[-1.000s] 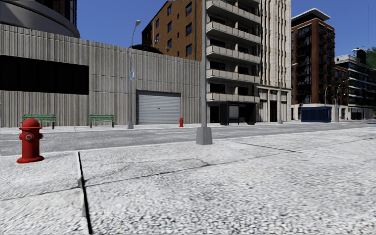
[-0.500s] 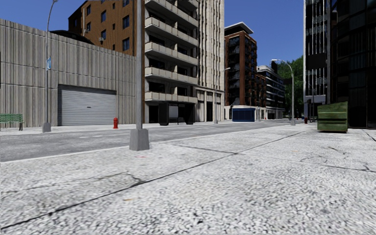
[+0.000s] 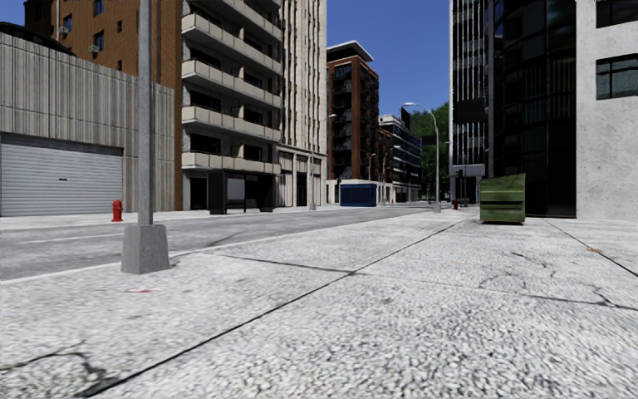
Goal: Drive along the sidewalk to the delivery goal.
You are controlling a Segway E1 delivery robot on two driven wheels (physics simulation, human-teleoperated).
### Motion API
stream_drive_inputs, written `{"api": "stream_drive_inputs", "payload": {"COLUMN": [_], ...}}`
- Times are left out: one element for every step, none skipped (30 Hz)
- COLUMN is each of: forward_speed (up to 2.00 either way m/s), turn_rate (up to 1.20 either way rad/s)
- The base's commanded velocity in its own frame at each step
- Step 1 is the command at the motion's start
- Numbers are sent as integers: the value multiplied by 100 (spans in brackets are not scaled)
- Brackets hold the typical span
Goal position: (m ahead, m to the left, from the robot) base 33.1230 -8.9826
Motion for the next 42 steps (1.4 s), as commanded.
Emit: {"api": "stream_drive_inputs", "payload": {"forward_speed": [162, 162, 163, 163, 163, 163, 164, 164, 165, 165, 165, 165, 165, 170, 176, 180, 180, 186, 193, 200, 200, 200, 200, 200, 200, 200, 200, 200, 200, 200, 200, 200, 200, 200, 200, 200, 200, 200, 200, 200, 200, 200], "turn_rate": [0, 0, 0, 0, 0, 0, -6, -19, -30, -30, -37, -39, -39, -39, -39, -39, -39, -39, -39, -39, -39, -39, -39, -39, -39, -39, -39, -39, -39, -39, -39, -39, -39, -40, -40, -40, -40, -40, -40, -40, -40, -40]}}
